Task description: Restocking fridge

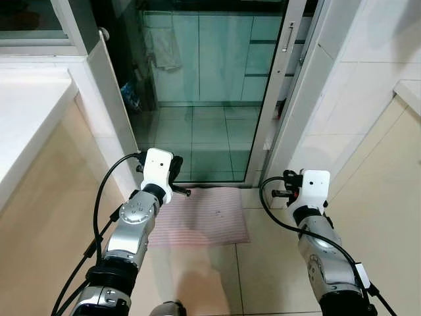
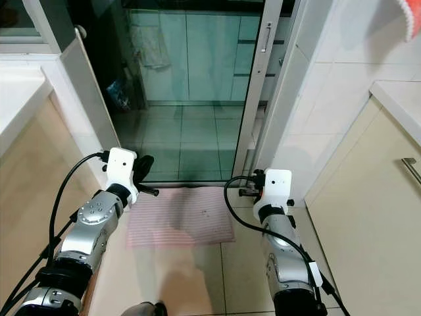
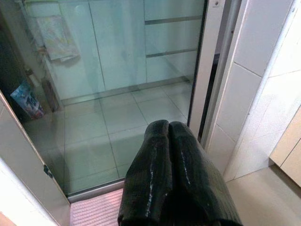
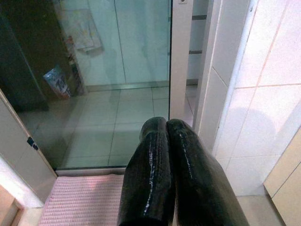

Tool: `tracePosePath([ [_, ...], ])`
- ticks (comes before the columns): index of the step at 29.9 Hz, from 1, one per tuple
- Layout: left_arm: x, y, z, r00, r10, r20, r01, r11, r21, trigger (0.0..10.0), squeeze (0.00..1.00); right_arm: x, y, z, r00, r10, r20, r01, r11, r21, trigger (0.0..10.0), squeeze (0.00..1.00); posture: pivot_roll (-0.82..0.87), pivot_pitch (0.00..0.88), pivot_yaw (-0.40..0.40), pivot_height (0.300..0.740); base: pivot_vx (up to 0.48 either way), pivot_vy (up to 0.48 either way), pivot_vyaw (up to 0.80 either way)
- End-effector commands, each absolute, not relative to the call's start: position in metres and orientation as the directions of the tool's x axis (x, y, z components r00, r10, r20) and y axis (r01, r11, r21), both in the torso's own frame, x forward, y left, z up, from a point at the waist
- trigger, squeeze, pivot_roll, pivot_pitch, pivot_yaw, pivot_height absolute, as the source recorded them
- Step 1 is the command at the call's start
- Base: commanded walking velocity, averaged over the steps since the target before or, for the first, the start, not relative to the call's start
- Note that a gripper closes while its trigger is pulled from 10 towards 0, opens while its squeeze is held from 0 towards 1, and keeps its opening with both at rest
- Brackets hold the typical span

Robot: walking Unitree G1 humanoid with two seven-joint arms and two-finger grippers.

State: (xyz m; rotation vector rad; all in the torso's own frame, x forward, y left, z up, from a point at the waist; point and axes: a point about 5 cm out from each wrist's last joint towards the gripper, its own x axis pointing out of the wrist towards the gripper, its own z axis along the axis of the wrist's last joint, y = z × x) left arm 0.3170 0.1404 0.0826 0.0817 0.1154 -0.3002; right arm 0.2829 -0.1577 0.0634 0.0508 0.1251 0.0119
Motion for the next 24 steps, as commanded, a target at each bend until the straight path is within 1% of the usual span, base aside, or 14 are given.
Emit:
tracePosePath([
  [1,0.318,0.142,0.084,0.951,-0.284,-0.121,0.295,0.952,0.077,10.0,0.00,0.286,-0.158,0.068,0.993,0.013,-0.116,-0.007,0.999,0.048,10.0,0.00,0.02,0.000,0.005,0.740,0.000,0.000,0.00],
  [11,0.318,0.142,0.084,0.951,-0.284,-0.121,0.294,0.953,0.076,10.0,0.00,0.286,-0.158,0.067,0.992,0.016,-0.122,-0.012,0.999,0.033,10.0,0.00,0.00,0.000,0.000,0.740,0.000,0.000,0.00],
  [13,0.316,0.135,0.080,0.934,-0.331,-0.133,0.347,0.931,0.114,10.0,0.00,0.285,-0.160,0.061,0.989,0.031,-0.147,-0.022,0.998,0.060,10.0,0.00,0.02,0.000,0.004,0.740,0.000,0.000,0.00],
  [15,0.315,0.133,0.078,0.926,-0.352,-0.139,0.369,0.920,0.130,10.0,0.00,0.285,-0.162,0.059,0.987,0.038,-0.155,-0.026,0.997,0.075,10.0,0.00,0.02,0.000,0.004,0.740,0.000,0.000,0.00],
  [20,0.315,0.133,0.076,0.925,-0.347,-0.153,0.367,0.922,0.127,10.0,0.00,0.285,-0.160,0.059,0.987,0.045,-0.155,-0.033,0.997,0.073,10.0,0.00,0.02,0.000,0.008,0.740,0.000,0.000,0.00],
  [24,0.314,0.131,0.074,0.919,-0.356,-0.171,0.380,0.916,0.131,10.0,0.00,0.287,-0.158,0.061,0.986,0.054,-0.155,-0.039,0.994,0.098,10.0,0.00,0.02,0.000,0.009,0.740,0.000,0.000,0.00],
])
